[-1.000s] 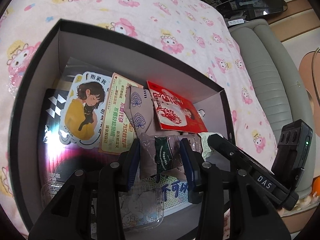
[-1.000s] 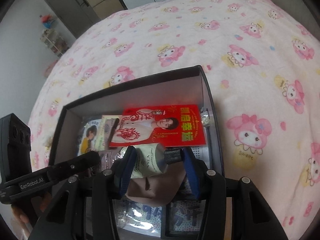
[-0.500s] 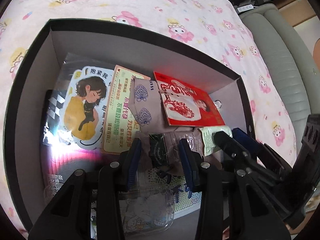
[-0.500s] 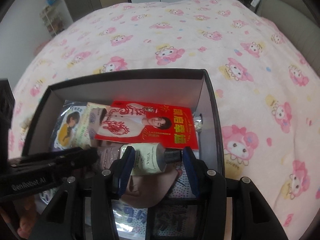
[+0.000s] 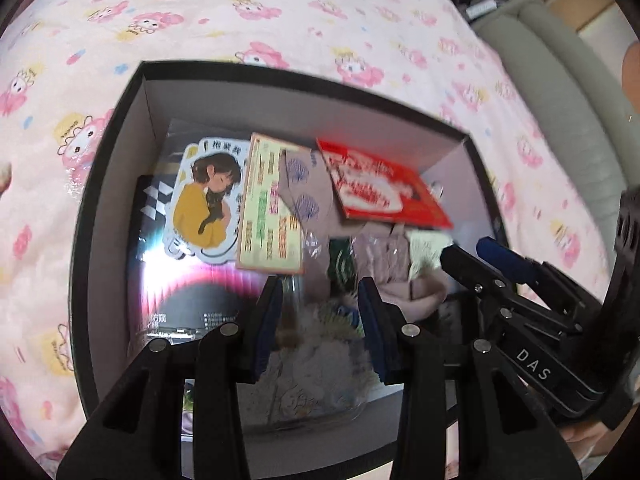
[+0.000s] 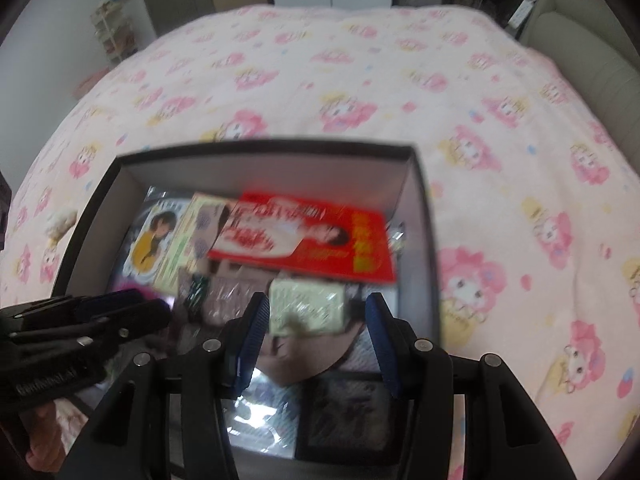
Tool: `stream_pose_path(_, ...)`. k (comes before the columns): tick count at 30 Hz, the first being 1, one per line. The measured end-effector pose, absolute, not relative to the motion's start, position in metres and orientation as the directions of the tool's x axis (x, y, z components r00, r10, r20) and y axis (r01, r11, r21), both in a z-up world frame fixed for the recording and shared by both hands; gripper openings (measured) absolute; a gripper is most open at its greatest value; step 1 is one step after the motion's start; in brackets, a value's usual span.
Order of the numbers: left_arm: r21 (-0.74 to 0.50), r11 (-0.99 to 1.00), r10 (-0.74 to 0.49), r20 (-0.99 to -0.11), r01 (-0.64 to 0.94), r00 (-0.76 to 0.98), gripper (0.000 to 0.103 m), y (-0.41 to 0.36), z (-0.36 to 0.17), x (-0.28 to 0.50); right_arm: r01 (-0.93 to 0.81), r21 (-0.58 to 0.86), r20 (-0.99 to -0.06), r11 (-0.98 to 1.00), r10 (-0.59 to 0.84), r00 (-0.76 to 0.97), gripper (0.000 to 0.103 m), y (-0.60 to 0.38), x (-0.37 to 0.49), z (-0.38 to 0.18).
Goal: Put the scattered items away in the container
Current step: 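Lower the cosmetic tube into the box and open the left gripper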
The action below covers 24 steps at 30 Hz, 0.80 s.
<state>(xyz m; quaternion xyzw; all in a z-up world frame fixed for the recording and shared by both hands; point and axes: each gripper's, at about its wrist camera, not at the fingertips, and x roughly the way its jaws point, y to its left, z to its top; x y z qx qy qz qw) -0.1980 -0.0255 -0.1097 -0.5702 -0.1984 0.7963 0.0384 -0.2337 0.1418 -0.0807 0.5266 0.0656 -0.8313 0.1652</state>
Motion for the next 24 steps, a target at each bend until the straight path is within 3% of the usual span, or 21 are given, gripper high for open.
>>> stream_pose_path(12,-0.380,-0.901,0.322,-0.909,0.208,-0.266,0.039,-0.022,-0.135,-0.214,0.357,-0.028,-0.915,-0.934,-0.120,-0.385,0.049,0.131,-0.234,-0.101)
stream_pose_path(20,-0.420,-0.888,0.323,-0.859,0.186,-0.398,0.039,-0.030,-0.110,-0.201,0.302,0.088,-0.871,-0.949,-0.220,-0.438,0.049,0.145,-0.237,-0.080)
stream_pose_path(24,-0.407,-0.889,0.310,-0.873,0.210,-0.378,0.039,-0.030,-0.115,-0.207,0.308,0.117,-0.889,-0.944,-0.238,-0.390,0.049,0.141,-0.243,-0.091)
